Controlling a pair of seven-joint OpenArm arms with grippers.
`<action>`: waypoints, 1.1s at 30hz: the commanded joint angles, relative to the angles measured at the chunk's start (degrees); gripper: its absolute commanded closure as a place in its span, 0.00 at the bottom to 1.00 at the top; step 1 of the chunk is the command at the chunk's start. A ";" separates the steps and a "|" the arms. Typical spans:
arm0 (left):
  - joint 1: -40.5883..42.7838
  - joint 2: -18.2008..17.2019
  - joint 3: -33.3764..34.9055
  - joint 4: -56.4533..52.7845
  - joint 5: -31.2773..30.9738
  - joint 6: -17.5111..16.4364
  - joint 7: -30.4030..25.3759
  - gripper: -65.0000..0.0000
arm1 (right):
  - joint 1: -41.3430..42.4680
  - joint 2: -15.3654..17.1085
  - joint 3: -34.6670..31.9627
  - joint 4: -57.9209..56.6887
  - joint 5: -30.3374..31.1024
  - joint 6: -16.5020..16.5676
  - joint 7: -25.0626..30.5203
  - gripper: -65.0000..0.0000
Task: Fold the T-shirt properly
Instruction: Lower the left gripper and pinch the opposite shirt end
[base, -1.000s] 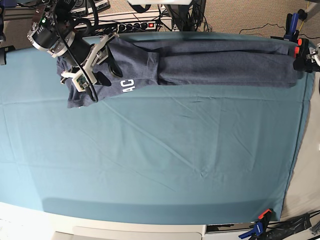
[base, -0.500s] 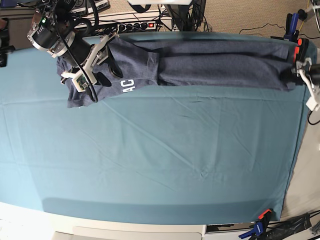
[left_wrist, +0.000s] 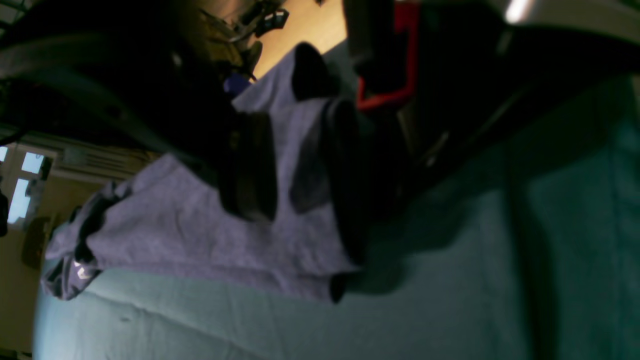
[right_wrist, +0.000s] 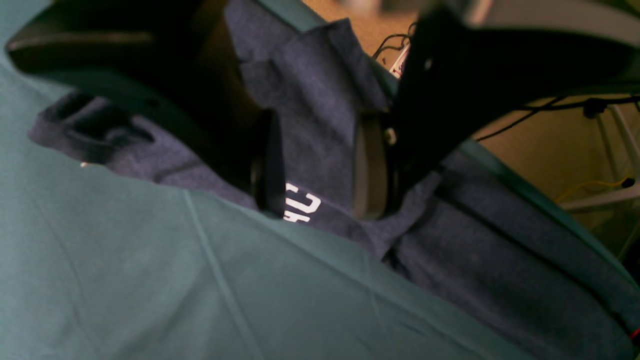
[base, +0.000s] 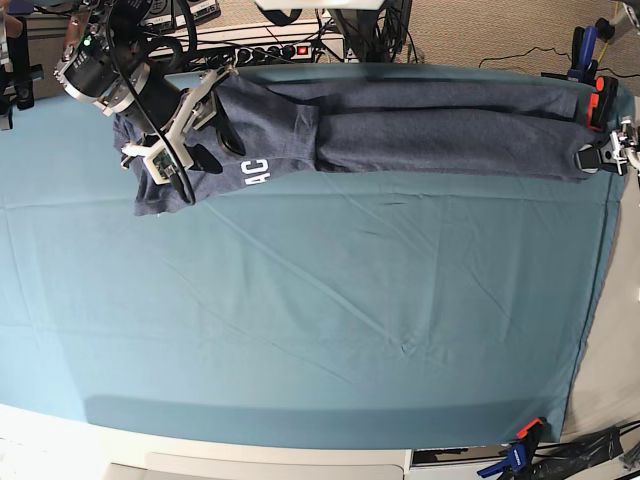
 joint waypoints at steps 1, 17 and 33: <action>-0.28 -1.90 -0.28 0.42 0.07 0.00 0.47 0.50 | 0.13 0.31 0.15 0.98 0.76 0.03 1.29 0.64; 4.44 -1.60 -0.26 0.42 -0.27 -0.04 0.47 0.50 | 0.13 0.33 0.11 0.98 0.79 0.03 1.31 0.64; 2.12 0.31 10.93 1.88 -0.27 -1.09 0.47 0.50 | 0.13 0.33 0.11 0.98 2.21 0.03 1.14 0.64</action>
